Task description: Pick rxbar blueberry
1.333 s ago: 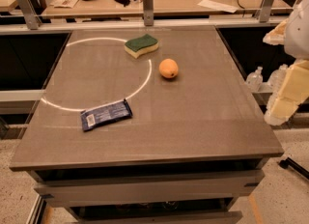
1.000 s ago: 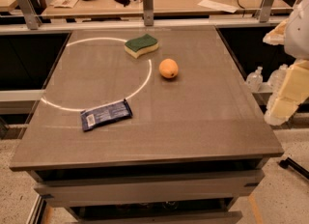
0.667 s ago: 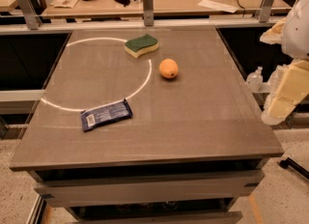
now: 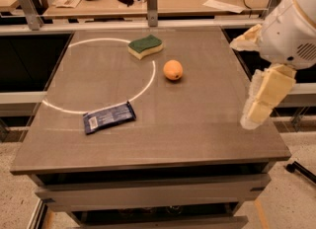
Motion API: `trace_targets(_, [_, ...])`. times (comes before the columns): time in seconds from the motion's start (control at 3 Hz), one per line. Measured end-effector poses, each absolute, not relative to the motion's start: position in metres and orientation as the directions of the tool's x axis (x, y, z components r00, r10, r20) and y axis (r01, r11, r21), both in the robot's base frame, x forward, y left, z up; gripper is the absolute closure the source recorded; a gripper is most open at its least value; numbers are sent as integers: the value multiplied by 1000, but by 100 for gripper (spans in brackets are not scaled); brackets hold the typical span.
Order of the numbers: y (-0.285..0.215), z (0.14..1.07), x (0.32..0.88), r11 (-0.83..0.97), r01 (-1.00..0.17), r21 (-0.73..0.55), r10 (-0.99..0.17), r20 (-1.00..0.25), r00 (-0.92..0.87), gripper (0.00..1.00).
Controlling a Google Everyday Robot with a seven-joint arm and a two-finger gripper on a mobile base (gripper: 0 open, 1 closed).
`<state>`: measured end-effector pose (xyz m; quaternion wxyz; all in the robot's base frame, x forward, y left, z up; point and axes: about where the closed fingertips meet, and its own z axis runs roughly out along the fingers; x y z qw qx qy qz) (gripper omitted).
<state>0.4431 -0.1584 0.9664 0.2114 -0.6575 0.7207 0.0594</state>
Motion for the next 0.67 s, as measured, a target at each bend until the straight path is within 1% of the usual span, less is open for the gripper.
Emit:
trace_targets(0.33, [-122, 957, 442, 38, -988, -151, -872, -487, 41, 0])
trace_targets(0.67, [-84, 951, 438, -41, -988, -147, -800, -588, 121, 0])
